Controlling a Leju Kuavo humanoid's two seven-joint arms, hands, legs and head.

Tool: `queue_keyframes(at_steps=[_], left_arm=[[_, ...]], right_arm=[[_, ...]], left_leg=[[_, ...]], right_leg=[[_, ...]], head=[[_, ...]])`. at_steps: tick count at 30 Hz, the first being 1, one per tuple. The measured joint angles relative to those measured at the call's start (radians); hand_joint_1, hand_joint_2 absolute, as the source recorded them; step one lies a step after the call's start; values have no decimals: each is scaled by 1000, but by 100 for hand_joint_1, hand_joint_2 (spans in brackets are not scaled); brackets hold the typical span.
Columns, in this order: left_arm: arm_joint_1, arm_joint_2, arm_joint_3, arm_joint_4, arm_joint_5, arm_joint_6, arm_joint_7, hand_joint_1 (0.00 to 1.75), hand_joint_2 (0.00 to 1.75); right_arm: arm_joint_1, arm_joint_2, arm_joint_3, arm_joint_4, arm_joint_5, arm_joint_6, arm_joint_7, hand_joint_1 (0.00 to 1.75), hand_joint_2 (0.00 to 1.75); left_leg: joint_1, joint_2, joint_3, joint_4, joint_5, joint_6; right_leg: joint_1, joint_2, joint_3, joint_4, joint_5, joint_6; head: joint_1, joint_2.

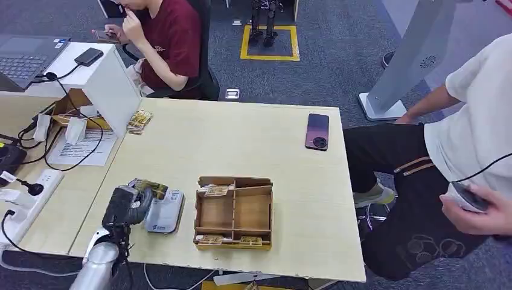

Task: Pass the card to the sensor for recognition and then transmit it.

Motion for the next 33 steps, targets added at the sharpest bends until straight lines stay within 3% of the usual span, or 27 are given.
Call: queue_keyframes(at_steps=[8, 11, 13, 17, 19, 21, 24, 28, 33], left_arm=[[-11, -31, 51, -71, 106, 4, -32, 175, 175], [-47, -37, 75, -81, 106, 62, -56, 175, 175], [-76, -37, 82, -83, 58, 147, -85, 175, 175], [-176, -31, 79, -60, -309, 514, -163, 175, 175], [-226, -21, 72, -21, -454, 596, -165, 175, 175], [-264, -20, 86, 16, -677, 628, -174, 175, 175], [-310, -36, 145, 59, -861, 634, -206, 175, 175], [-349, -69, 236, 95, -961, 636, -222, 175, 175], [-372, -96, 311, 125, -986, 637, -236, 175, 175]], right_arm=[[-1, 2, -15, 0, 20, -5, 2, 0, 175], [-3, 2, -16, 0, 34, -3, 9, 0, 175], [-5, 2, -16, 0, 49, 2, 12, 0, 175], [-13, 2, -12, 0, 102, 26, 13, 0, 175], [-23, 2, -10, 0, 117, 34, 13, 0, 175], [-31, 2, -1, 0, 131, 39, 14, 0, 175], [-42, 2, 7, 0, 143, 48, 17, 0, 175], [-43, 3, 11, 0, 153, 48, 19, 0, 175], [-42, 4, 12, 0, 153, 48, 19, 0, 175]], left_leg=[[0, 0, 0, 0, 0, 0], [0, 0, 0, 0, 0, 0], [0, 0, 0, 0, 0, 0], [1, -1, -1, 0, 1, -1], [0, -1, 0, 0, 1, -1], [0, -1, -1, 0, 1, -1], [0, 0, -1, 0, 1, -1], [0, 0, -1, 0, 1, -1], [0, 0, -1, 0, 1, -1]], right_leg=[[0, 0, -1, 0, 0, 0], [0, 0, -1, 0, 0, 0], [0, 0, -1, 0, 0, 0], [1, -1, -1, 0, 0, 0], [0, -1, 0, 0, 1, 0], [0, -1, -1, 0, 1, 0], [0, 0, -1, 0, 1, 0], [0, 0, -2, 0, 1, 0], [1, 0, -2, 0, 1, -1]], head=[[0, 0], [0, 0], [-1, 0], [-2, 0], [-2, 0], [-1, 0], [-1, 0], [-1, 0], [-2, 0]])
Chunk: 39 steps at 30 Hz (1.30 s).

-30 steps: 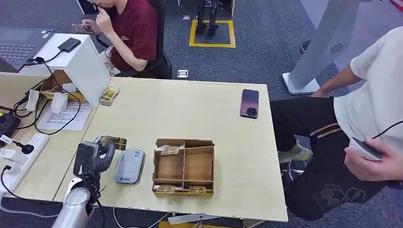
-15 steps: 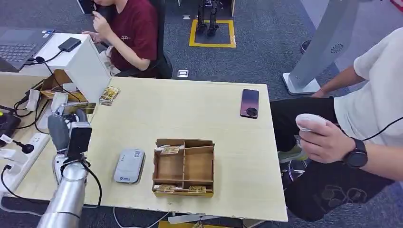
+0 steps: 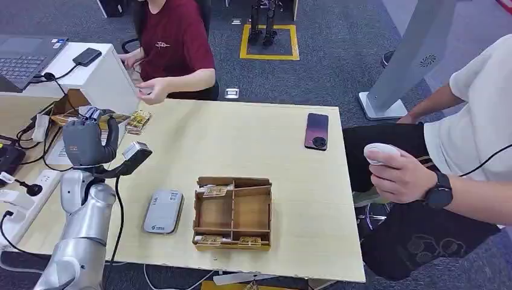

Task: Pass the card to the sensor for recognition and then transmit it.

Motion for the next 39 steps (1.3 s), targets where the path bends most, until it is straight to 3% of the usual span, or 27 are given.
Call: queue_keyframes(at_steps=[18, 19, 23, 25, 26, 27, 28, 30, 32, 34, 36, 39], left_arm=[[-19, -38, 73, 54, -52, 3, -14, 175, 175], [-20, -39, 73, 56, -51, 3, -17, 0, 175], [-23, -40, 76, 69, 11, 3, -41, 0, 175], [-35, -39, 77, 90, 102, 1, -51, 0, 175], [-45, -37, 77, 117, 172, -13, -46, 0, 0], [-50, -35, 74, 134, 240, -45, -25, 0, 0], [-48, -34, 58, 140, 326, -106, 12, 0, 175], [-32, -28, 4, 139, 469, -236, 56, 0, 175], [8, -10, -65, 108, 567, -343, 52, 0, 175], [97, 22, -158, -3, 658, -465, 28, 0, 175], [220, 67, -248, -153, 658, -480, 0, 0, 175], [418, 130, -340, -375, 625, -415, -52, 0, 175]], right_arm=[[3, 1, 0, 0, 8, 1, 0, 0, 175], [2, 2, 0, 0, 8, 1, 0, 0, 175], [3, 2, 0, 0, 11, 1, 0, 0, 175], [3, 2, 0, 0, 12, 0, 0, 0, 175], [3, 2, 0, 0, 11, -2, 0, 0, 175], [3, 2, -2, 0, 9, -5, 0, 0, 175], [3, 2, -6, 0, 5, -8, -1, 0, 175], [10, 2, -14, 0, -5, -19, -5, 0, 175], [14, 2, -27, 0, -13, -21, -9, 0, 175], [17, 2, -43, 0, -25, -22, -9, 0, 175], [26, 1, -59, 0, -32, -22, -5, 0, 175], [38, -2, -82, 0, -43, -24, -3, 0, 175]], left_leg=[[0, 0, 0, 0, 0, 0], [0, 0, 0, 0, 0, 0], [0, 0, 0, 0, 0, 0], [0, 0, 0, 0, 0, 0], [0, 0, 0, 0, 0, 0], [0, 0, 0, 0, 0, 0], [0, 0, 0, 0, 0, 0], [0, 0, 0, 0, 0, 0], [0, 0, 0, 0, 0, 0], [0, 2, 0, 0, -1, 0], [0, 6, 0, -1, -3, -1], [0, 6, 1, -1, -6, -1]], right_leg=[[0, 0, 0, 0, 0, 0], [0, 0, 0, 0, 0, 0], [0, 0, 0, 0, 0, 0], [0, -1, 0, 0, 0, 0], [0, -1, 0, 0, 0, 0], [0, -1, 0, 0, 0, 0], [0, 0, 0, 0, 0, 0], [0, -1, 0, 0, 0, 0], [0, 0, 1, 0, 0, 0], [0, 3, 1, 1, 0, 0], [0, 6, 0, 1, -1, 0], [0, 6, -1, 0, -5, -2]], head=[[0, 0], [0, 0], [0, 0], [0, 0], [0, 0], [0, 0], [0, 0], [0, 0], [0, 0], [0, 0], [0, 0], [-1, 0]])
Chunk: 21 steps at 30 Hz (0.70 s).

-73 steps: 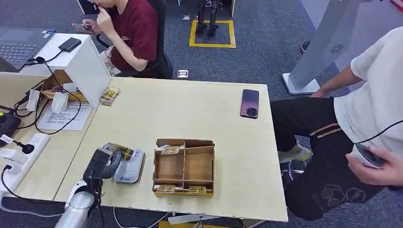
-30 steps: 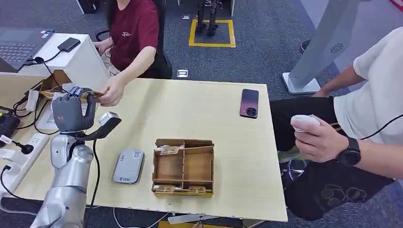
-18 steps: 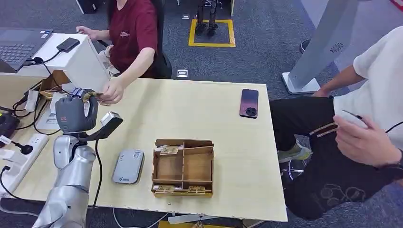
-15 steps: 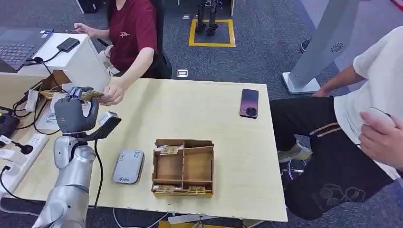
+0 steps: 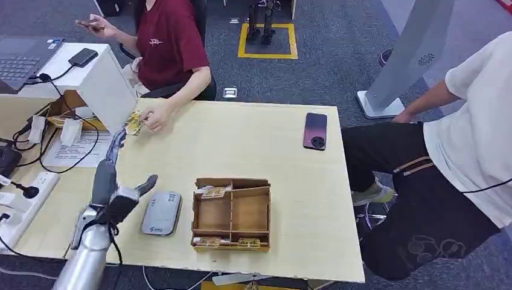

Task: Pass the card to the sensor for recognition and then transmit it.

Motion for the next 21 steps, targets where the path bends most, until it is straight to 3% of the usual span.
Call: queue_keyframes(at_steps=[4, 7, 9, 11, 21], left_arm=[[216, 46, -44, -208, -62, 102, -24, 0, 175], [316, 78, -86, -290, 64, 161, -25, 0, 175], [347, 92, -118, -326, 149, 168, -25, 0, 175], [373, 99, -134, -350, 160, 179, -25, 0, 175], [444, 104, -159, -348, 15, 271, -25, 0, 175]], right_arm=[[3, -3, -26, 0, 0, -11, -5, 0, 175], [3, -3, -41, 0, 2, -13, -5, 0, 175], [3, -3, -51, 0, 5, -14, -5, 0, 175], [2, -3, -54, 0, 8, -16, -6, 0, 175], [1, -3, -78, -2, 24, -23, -6, 0, 175]], left_leg=[[0, -1, 0, 0, -2, 0], [0, -2, 0, 0, -2, 0], [0, -4, 0, 0, -1, 0], [0, -4, 1, 0, -1, 0], [0, -5, 2, 0, -1, -1]], right_leg=[[0, -1, 0, 0, -2, 1], [0, -3, 0, 0, -2, 1], [0, -5, 1, 0, -2, 1], [0, -5, 2, 0, -2, 1], [0, -6, 3, 0, -2, 1]], head=[[0, 0], [0, 0], [0, 0], [0, 0], [0, 0]])
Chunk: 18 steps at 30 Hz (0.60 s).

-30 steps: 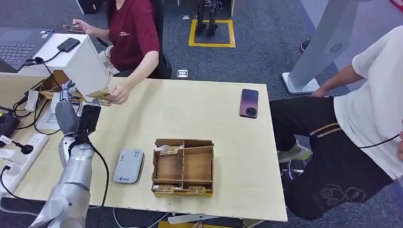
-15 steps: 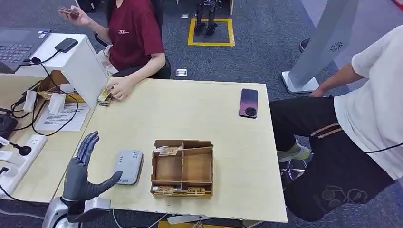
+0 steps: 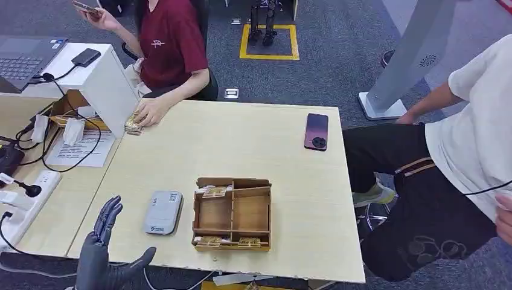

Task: Pass the card to the sensor for recognition and then transmit it.

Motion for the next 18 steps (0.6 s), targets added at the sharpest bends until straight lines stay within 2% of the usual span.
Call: queue_keyframes(at_steps=[8, 14, 18], left_arm=[[-1, -9, -66, 57, -10, 52, 0, 0, 175], [-11, -14, -104, 115, -82, 100, 0, 0, 175], [-12, -12, -138, 139, -90, 116, 10, 0, 175]], right_arm=[[0, 0, -3, 0, 15, 0, 3, 0, 175], [0, 0, -11, 0, 28, 2, 0, 0, 175], [0, 0, -18, -1, 34, -3, -14, 0, 175]], left_leg=[[0, 0, 0, 0, 0, 0], [0, 0, 0, 0, 0, 0], [0, 0, 0, 0, 0, 0]], right_leg=[[0, 0, 0, 0, 0, 0], [0, 0, 0, 0, 0, 0], [0, 0, 0, 0, 0, 0]], head=[[0, 0], [0, 0], [0, 0]])
